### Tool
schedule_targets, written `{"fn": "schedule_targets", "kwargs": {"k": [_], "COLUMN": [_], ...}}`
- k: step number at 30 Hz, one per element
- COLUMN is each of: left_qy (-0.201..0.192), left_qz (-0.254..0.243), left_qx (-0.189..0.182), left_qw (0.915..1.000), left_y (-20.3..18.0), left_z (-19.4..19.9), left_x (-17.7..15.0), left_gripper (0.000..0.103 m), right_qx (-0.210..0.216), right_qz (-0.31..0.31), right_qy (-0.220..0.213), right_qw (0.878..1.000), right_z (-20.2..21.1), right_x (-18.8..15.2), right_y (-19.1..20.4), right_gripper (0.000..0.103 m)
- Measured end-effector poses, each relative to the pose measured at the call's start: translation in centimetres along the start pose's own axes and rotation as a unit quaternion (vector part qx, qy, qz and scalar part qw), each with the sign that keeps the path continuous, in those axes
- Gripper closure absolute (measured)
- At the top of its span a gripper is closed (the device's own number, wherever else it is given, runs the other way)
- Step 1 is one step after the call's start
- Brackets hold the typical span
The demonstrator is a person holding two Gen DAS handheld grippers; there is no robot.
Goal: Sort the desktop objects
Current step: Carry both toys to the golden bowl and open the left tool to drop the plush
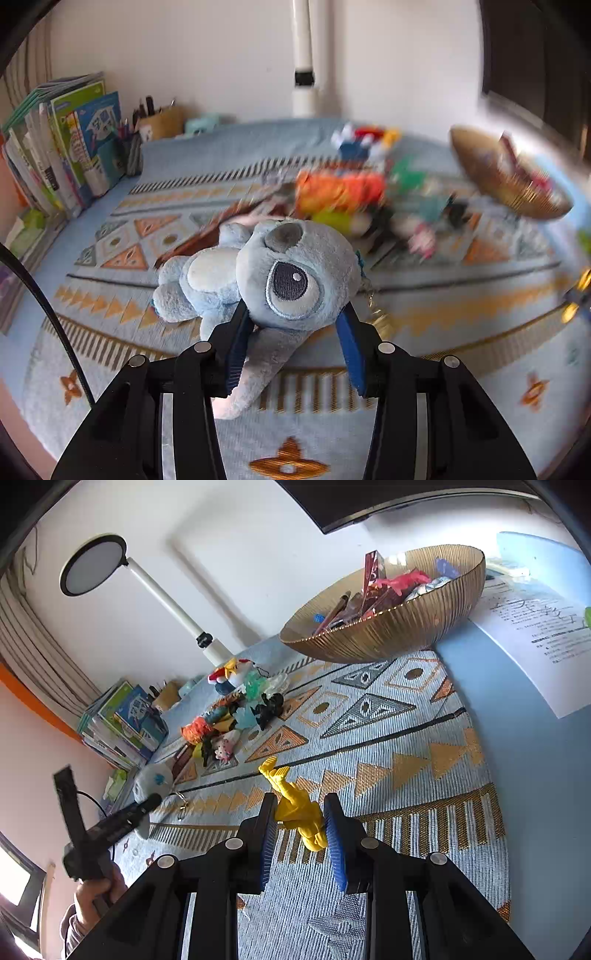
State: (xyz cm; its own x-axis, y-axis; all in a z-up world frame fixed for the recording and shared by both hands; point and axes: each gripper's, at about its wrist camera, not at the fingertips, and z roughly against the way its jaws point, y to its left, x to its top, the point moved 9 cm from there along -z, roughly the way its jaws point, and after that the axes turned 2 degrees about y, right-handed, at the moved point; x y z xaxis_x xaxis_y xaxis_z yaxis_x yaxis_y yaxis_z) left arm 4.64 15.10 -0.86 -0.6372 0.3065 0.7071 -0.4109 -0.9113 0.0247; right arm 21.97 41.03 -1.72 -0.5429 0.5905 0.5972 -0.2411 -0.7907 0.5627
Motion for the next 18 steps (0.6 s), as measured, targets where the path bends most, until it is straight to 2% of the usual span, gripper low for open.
{"fn": "schedule_targets", "kwargs": {"k": [5, 7, 11, 13, 16, 18], "left_qy": [-0.059, -0.08, -0.11, -0.121, -0.136, -0.135], "left_qz": [-0.025, -0.024, -0.028, -0.037, -0.058, -0.064], "left_qx": [-0.053, -0.078, -0.164, -0.21, -0.241, -0.26], "left_qw": [0.9965, 0.9935, 0.98, 0.9695, 0.9593, 0.9541], "left_y": [-4.6, -6.5, -11.6, -14.9, -19.3, -22.0], "left_z": [3.5, 4.6, 5.6, 5.6, 4.9, 3.7], "left_x": [3.3, 5.0, 9.0, 11.4, 14.2, 15.8], "left_gripper": [0.061, 0.061, 0.061, 0.061, 0.06, 0.06], "right_qx": [0.001, -0.002, -0.026, -0.052, -0.098, -0.115], "right_qz": [-0.01, -0.008, -0.004, 0.002, 0.003, 0.0], "right_qy": [-0.031, -0.058, -0.117, -0.149, -0.171, -0.175], "right_qw": [0.999, 0.998, 0.993, 0.987, 0.98, 0.978], "right_z": [2.1, 3.9, 7.3, 8.5, 8.4, 7.0], "right_x": [1.7, 3.3, 7.7, 10.6, 14.4, 15.9], "right_y": [-0.1, 0.0, 0.0, -0.2, -0.9, -1.6], "right_gripper": [0.078, 0.078, 0.078, 0.078, 0.078, 0.078]}}
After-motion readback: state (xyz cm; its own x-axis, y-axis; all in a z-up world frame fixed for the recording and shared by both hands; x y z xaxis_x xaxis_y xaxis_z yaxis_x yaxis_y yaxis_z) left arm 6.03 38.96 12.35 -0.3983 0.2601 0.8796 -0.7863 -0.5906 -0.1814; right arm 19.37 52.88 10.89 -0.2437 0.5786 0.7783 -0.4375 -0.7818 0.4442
